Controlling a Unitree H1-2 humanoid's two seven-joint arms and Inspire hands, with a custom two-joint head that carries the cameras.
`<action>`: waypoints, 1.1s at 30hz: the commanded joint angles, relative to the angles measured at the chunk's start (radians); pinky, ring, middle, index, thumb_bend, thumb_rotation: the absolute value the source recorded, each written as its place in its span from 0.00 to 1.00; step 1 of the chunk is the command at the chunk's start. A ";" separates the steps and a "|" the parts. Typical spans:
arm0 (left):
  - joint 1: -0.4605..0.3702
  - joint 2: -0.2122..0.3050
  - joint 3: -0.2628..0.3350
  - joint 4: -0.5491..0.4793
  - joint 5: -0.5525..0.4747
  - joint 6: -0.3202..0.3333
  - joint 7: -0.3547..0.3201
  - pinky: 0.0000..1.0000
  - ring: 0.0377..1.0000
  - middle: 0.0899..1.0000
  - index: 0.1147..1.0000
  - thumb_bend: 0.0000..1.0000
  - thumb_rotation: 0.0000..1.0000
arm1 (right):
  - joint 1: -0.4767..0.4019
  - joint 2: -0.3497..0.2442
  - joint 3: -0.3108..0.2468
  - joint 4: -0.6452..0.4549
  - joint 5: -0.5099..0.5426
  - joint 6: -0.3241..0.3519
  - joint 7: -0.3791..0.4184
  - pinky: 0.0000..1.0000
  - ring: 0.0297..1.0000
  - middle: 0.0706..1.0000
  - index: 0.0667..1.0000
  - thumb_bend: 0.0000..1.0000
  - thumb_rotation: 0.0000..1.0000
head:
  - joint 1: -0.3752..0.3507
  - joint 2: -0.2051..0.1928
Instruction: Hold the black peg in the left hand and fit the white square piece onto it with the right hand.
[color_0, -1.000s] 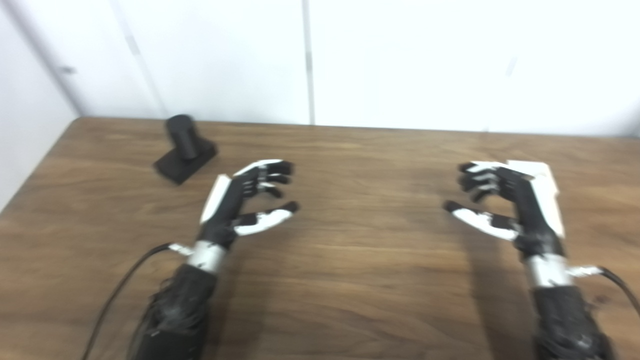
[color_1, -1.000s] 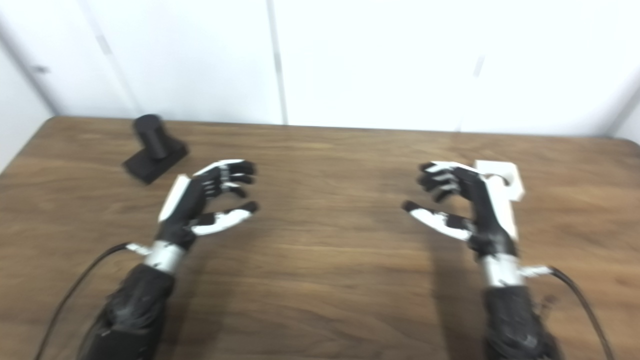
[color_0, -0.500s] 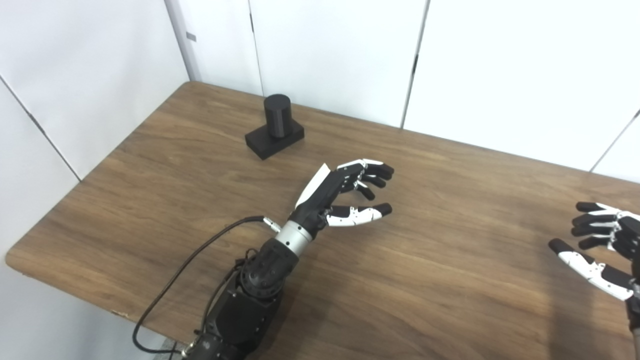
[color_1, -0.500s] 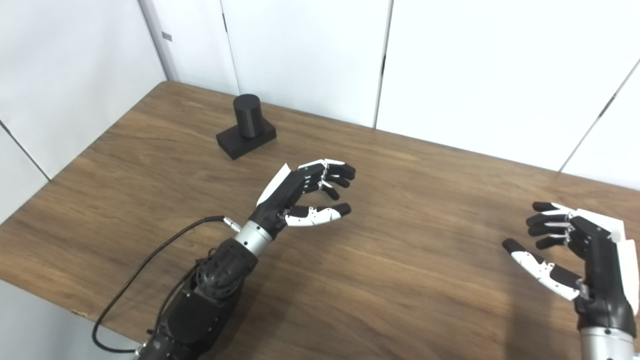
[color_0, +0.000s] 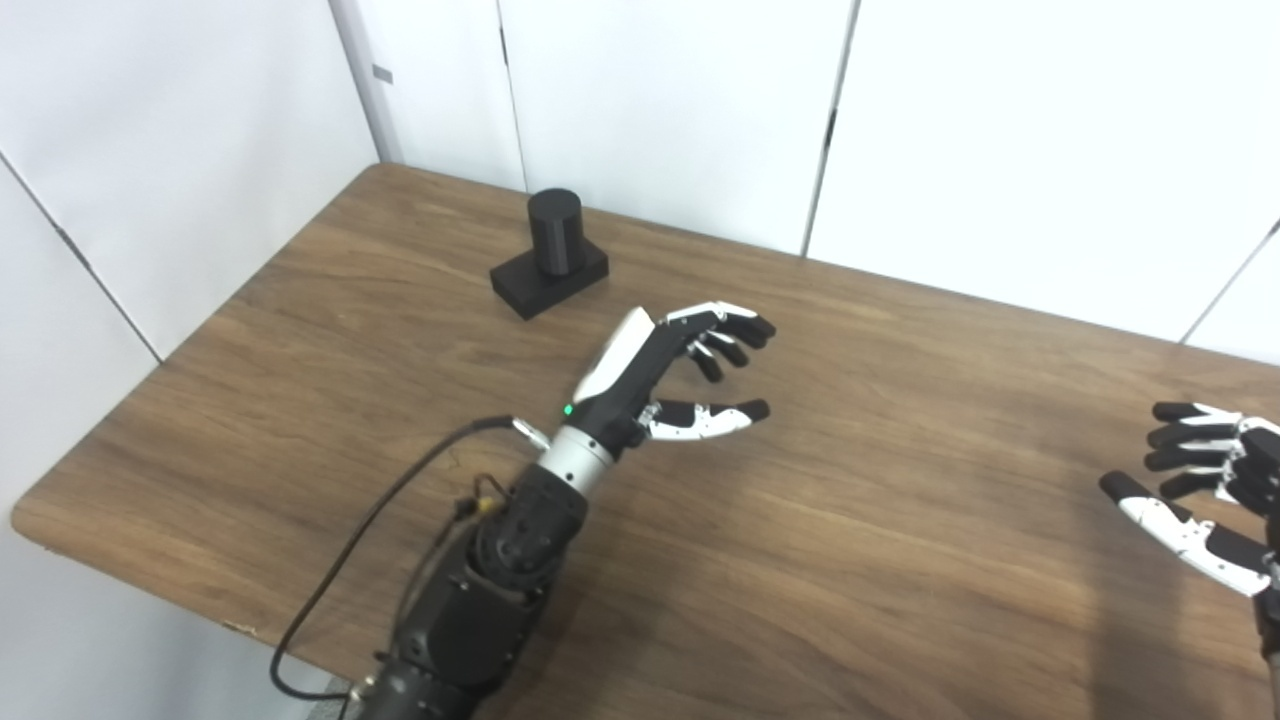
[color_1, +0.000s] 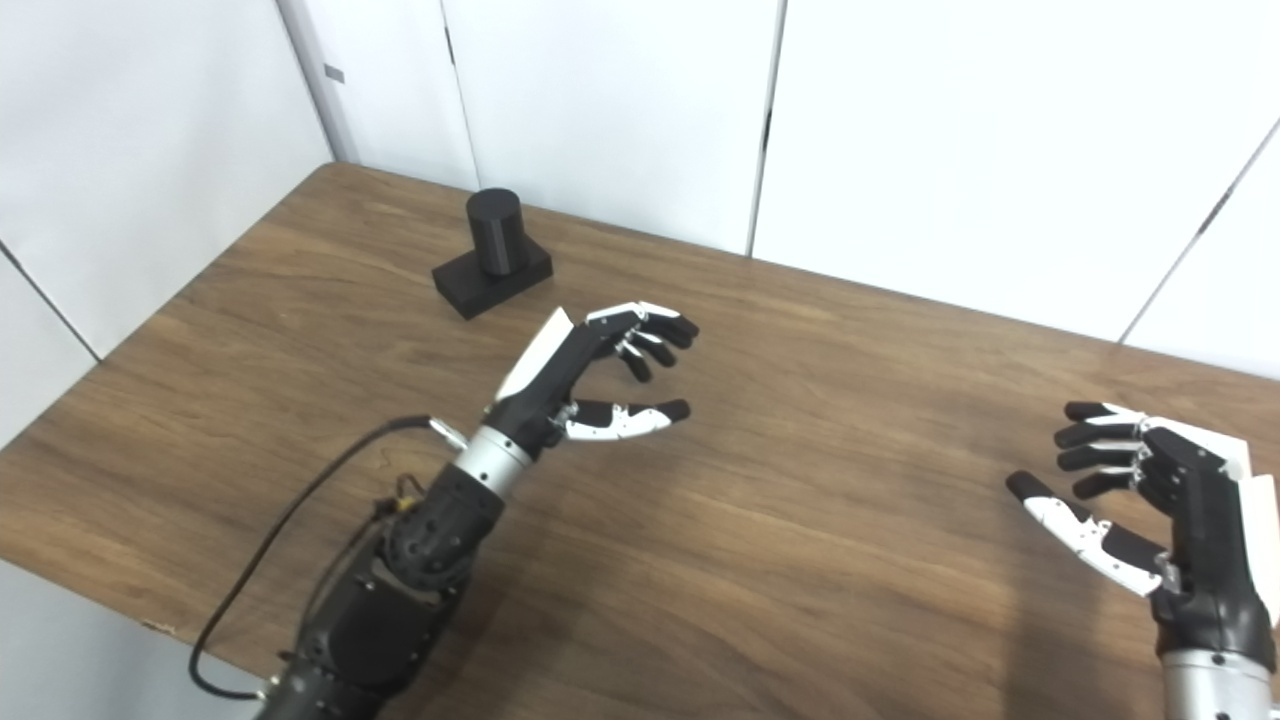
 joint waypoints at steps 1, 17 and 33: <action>-0.045 0.027 0.017 -0.049 0.019 -0.006 0.023 0.51 0.60 0.64 0.63 0.64 0.02 | -0.025 -0.005 -0.004 -0.042 0.007 -0.003 0.006 0.41 0.51 0.66 0.46 0.50 0.11 | 0.001 0.000; -0.107 0.142 0.093 -0.089 0.138 0.119 0.052 0.61 0.69 0.71 0.70 0.69 0.18 | -0.027 0.010 -0.005 -0.056 0.010 0.020 0.010 0.40 0.51 0.66 0.46 0.50 0.11 | -0.005 -0.006; -0.196 0.206 0.161 -0.079 0.188 0.279 0.068 0.65 0.75 0.76 0.74 0.71 0.25 | -0.028 0.006 -0.008 -0.065 0.001 0.035 0.004 0.40 0.50 0.65 0.46 0.50 0.11 | -0.004 -0.004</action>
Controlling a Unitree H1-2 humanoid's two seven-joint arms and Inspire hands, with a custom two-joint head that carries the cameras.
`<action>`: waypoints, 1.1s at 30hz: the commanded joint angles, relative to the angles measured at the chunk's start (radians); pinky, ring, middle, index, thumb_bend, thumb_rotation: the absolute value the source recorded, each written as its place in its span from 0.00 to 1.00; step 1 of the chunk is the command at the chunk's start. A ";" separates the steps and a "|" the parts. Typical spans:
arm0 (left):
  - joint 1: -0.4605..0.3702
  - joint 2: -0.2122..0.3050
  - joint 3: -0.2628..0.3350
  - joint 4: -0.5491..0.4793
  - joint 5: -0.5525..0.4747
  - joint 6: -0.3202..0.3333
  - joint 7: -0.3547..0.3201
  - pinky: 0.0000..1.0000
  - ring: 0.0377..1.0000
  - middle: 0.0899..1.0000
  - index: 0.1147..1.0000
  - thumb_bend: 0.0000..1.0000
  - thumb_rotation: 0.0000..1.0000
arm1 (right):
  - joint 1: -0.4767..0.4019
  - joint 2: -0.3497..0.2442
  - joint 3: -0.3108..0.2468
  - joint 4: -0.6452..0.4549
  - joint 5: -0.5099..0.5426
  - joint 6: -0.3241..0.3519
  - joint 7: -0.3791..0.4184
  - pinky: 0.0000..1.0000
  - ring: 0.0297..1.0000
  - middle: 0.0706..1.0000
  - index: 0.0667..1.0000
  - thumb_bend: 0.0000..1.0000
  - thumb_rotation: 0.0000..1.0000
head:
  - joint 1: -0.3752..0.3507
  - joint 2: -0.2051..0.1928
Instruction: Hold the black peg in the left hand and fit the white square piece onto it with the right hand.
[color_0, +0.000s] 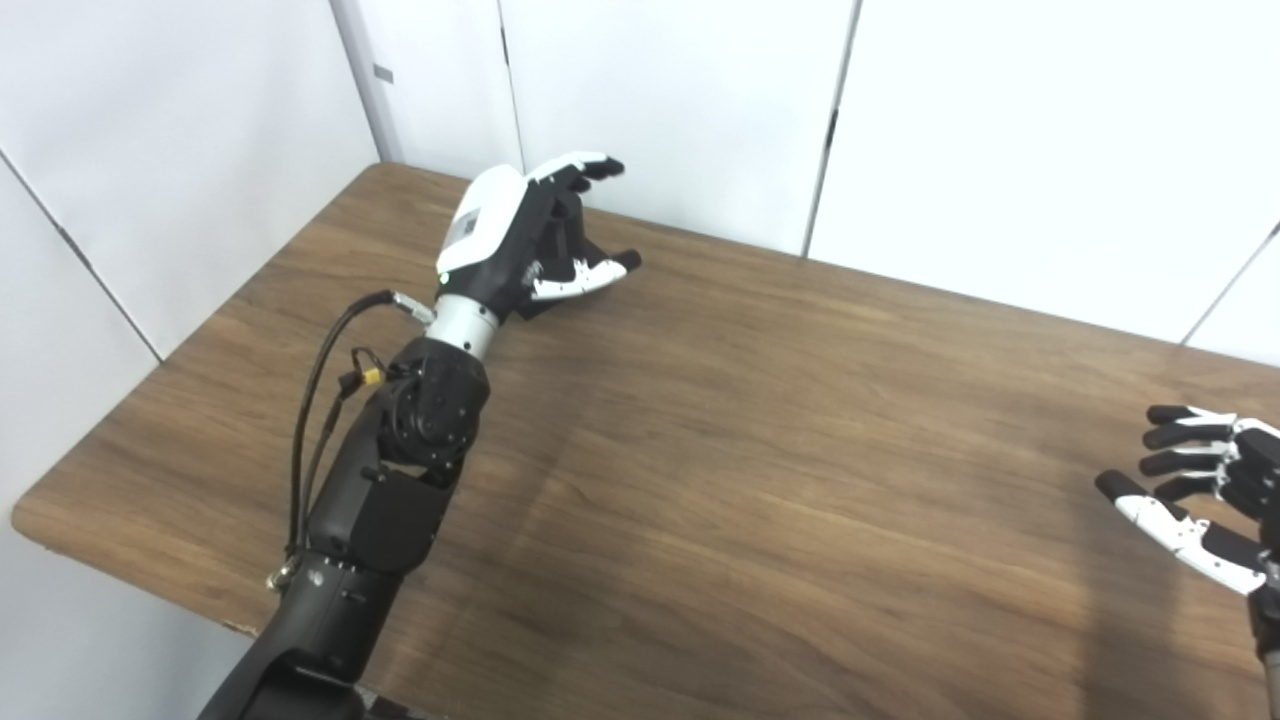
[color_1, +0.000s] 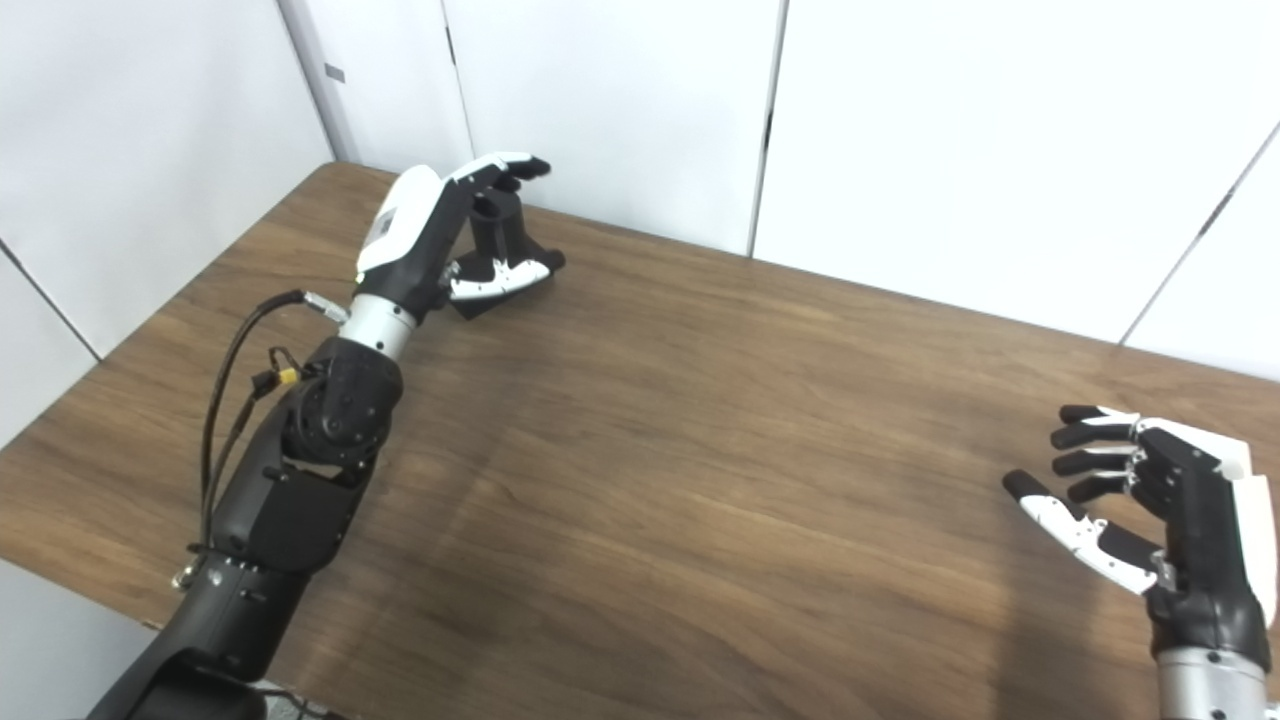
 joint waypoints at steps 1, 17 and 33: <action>-0.060 0.044 0.009 -0.037 0.035 0.016 0.024 0.65 0.75 0.75 0.75 0.71 0.25 | -0.027 -0.007 -0.007 -0.037 0.001 -0.020 -0.005 0.40 0.51 0.65 0.46 0.50 0.11 | 0.001 0.001; -0.171 0.127 -0.027 0.081 0.153 0.106 0.049 0.81 0.93 0.92 0.80 0.80 0.38 | -0.027 -0.012 -0.010 -0.030 0.000 -0.026 -0.004 0.41 0.51 0.66 0.46 0.50 0.11 | -0.002 0.001; -0.227 0.154 -0.137 0.178 0.274 0.324 -0.010 0.88 1.00 1.00 0.87 0.98 0.58 | -0.026 -0.009 -0.012 -0.032 0.005 -0.031 -0.005 0.40 0.51 0.66 0.46 0.50 0.11 | -0.012 0.005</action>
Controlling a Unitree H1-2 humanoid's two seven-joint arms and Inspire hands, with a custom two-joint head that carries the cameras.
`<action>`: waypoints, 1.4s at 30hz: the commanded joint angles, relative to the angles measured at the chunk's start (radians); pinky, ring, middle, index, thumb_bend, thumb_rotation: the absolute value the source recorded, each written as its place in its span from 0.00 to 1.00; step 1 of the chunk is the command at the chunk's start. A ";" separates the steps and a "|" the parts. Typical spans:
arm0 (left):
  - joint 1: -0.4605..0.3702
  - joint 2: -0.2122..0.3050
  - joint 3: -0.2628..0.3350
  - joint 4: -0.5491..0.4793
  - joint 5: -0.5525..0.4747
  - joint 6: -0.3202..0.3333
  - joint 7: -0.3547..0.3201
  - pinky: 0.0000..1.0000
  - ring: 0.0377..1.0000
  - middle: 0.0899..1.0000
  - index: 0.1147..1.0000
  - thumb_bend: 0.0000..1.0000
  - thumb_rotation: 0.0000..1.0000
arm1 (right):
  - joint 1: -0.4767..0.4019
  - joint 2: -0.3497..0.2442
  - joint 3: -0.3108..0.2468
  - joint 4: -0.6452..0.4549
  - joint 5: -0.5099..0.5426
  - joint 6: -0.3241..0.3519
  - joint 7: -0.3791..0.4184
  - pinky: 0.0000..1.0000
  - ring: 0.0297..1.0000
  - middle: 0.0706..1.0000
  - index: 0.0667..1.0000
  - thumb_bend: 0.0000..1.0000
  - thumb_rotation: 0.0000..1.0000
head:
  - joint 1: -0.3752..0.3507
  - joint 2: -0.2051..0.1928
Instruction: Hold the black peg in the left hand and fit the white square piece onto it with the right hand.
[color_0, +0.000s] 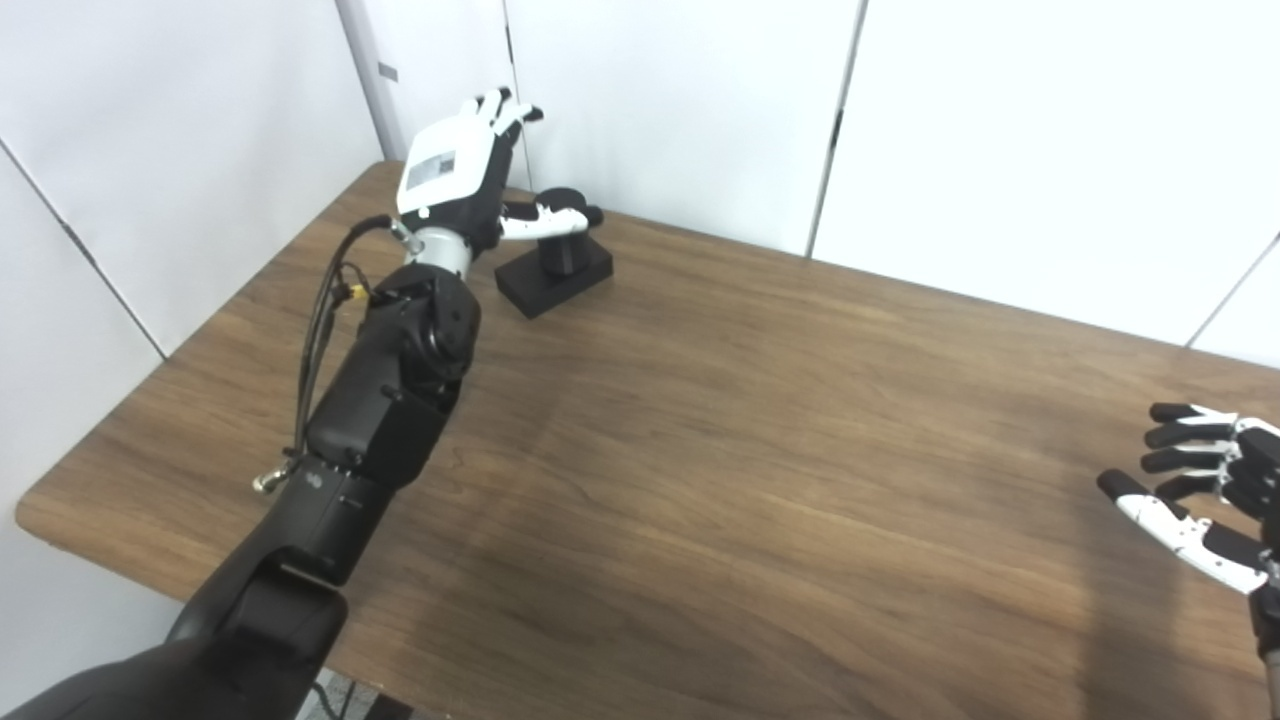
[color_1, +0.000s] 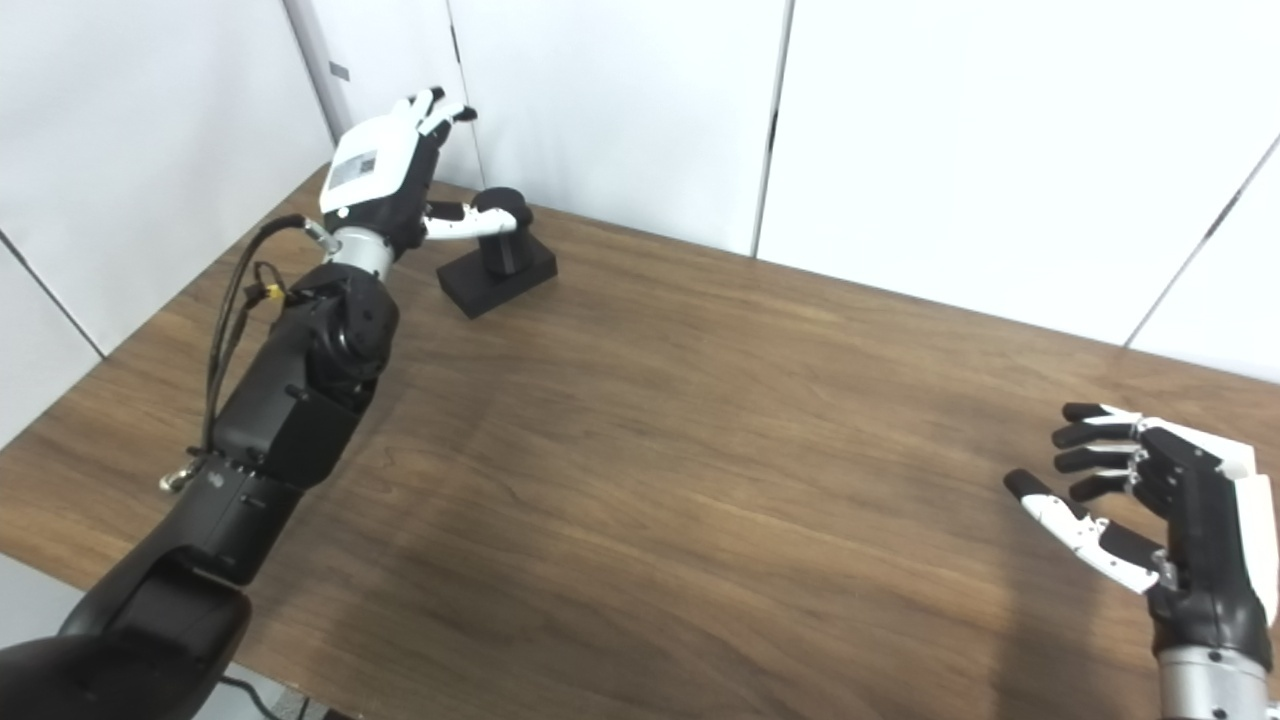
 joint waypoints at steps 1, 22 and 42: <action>-0.063 0.041 -0.004 0.000 0.027 0.019 0.005 0.88 1.00 1.00 0.87 0.98 0.58 | -0.026 -0.008 -0.008 -0.031 0.009 -0.033 -0.005 0.39 0.50 0.65 0.46 0.50 0.11 | 0.001 0.001; -0.060 0.005 -0.043 0.078 0.093 0.100 -0.048 0.89 1.00 1.00 0.86 0.94 0.57 | -0.026 -0.003 -0.005 -0.039 0.007 -0.031 -0.008 0.40 0.50 0.66 0.46 0.50 0.11 | -0.003 0.013; -0.056 0.009 -0.061 0.210 0.071 0.098 -0.032 0.86 0.99 0.99 0.84 0.96 0.59 | -0.024 -0.007 -0.009 -0.027 0.011 -0.058 -0.012 0.38 0.49 0.65 0.45 0.50 0.11 | -0.008 0.020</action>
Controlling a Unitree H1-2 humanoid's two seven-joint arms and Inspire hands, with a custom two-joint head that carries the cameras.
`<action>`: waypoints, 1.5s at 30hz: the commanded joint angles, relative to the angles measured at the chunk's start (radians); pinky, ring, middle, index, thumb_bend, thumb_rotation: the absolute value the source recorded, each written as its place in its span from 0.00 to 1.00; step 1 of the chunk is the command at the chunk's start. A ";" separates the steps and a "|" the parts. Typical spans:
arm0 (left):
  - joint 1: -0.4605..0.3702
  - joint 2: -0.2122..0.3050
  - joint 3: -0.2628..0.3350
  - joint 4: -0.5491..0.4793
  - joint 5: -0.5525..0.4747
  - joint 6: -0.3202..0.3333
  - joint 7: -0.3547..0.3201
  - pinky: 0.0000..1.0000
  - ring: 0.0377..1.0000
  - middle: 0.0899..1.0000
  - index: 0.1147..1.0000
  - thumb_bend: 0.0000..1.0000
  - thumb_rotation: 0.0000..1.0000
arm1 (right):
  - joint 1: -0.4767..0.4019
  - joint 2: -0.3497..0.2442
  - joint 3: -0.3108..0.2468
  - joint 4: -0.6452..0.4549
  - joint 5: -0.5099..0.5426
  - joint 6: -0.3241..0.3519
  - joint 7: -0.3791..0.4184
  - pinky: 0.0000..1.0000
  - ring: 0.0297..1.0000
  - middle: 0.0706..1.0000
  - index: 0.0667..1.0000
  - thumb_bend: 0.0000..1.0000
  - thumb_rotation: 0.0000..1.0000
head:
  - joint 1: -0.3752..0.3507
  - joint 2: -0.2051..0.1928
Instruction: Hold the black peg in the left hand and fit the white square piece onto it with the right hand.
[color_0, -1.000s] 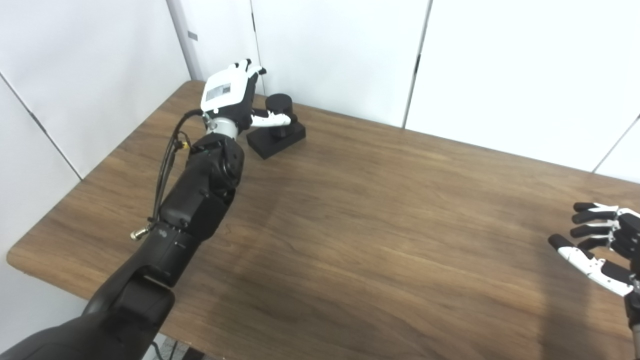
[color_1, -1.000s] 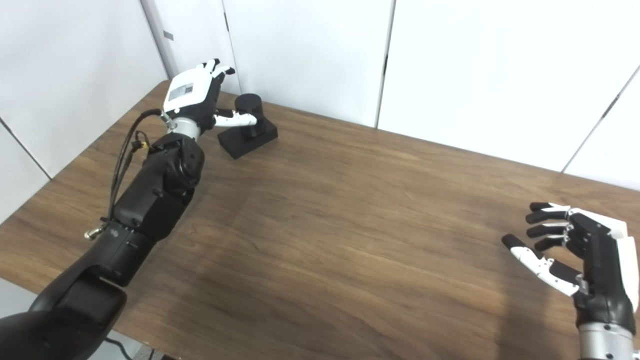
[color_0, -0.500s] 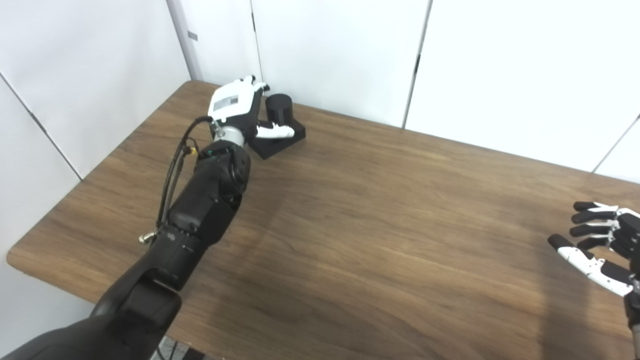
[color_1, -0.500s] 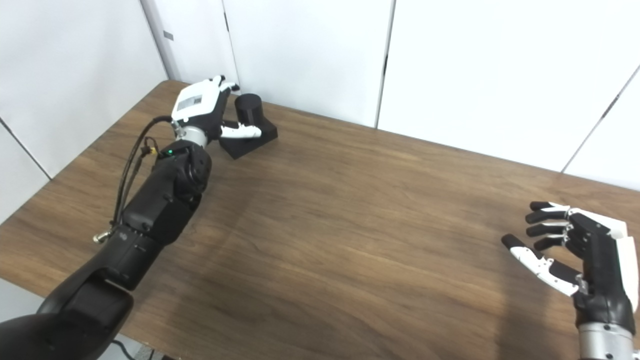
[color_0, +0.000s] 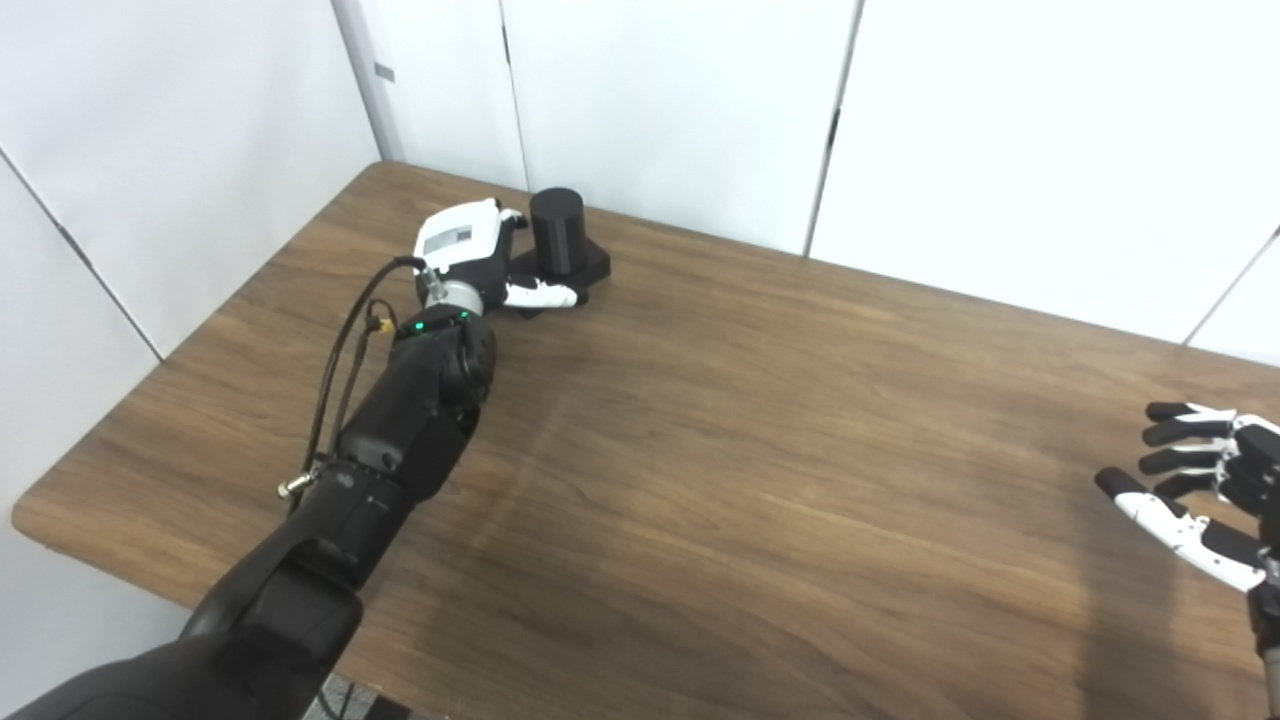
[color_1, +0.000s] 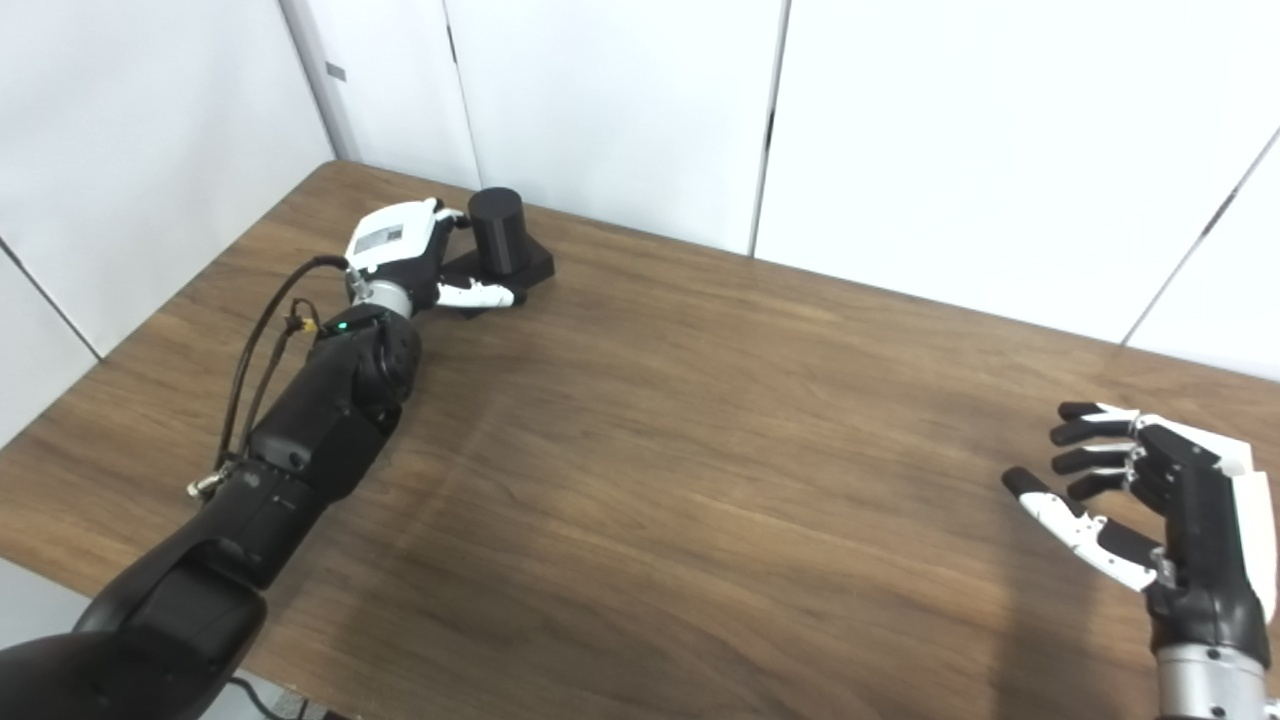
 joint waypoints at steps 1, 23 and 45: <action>-0.042 0.034 0.003 0.001 0.008 0.001 0.039 0.87 0.99 0.99 0.84 0.96 0.59 | -0.024 -0.007 -0.010 -0.031 0.007 -0.039 -0.009 0.38 0.49 0.65 0.45 0.50 0.11 | 0.001 0.003; -0.069 0.083 -0.059 0.057 -0.004 -0.004 0.006 0.87 0.97 0.92 0.62 0.84 0.37 | -0.019 -0.010 -0.013 -0.022 0.006 -0.057 -0.009 0.38 0.48 0.64 0.45 0.50 0.11 | -0.004 0.014; -0.243 0.204 -0.196 0.222 -0.050 -0.099 -0.135 0.81 0.95 0.91 0.63 0.84 0.35 | -0.013 -0.006 -0.014 -0.047 -0.006 -0.041 -0.008 0.36 0.44 0.63 0.45 0.50 0.01 | -0.022 0.023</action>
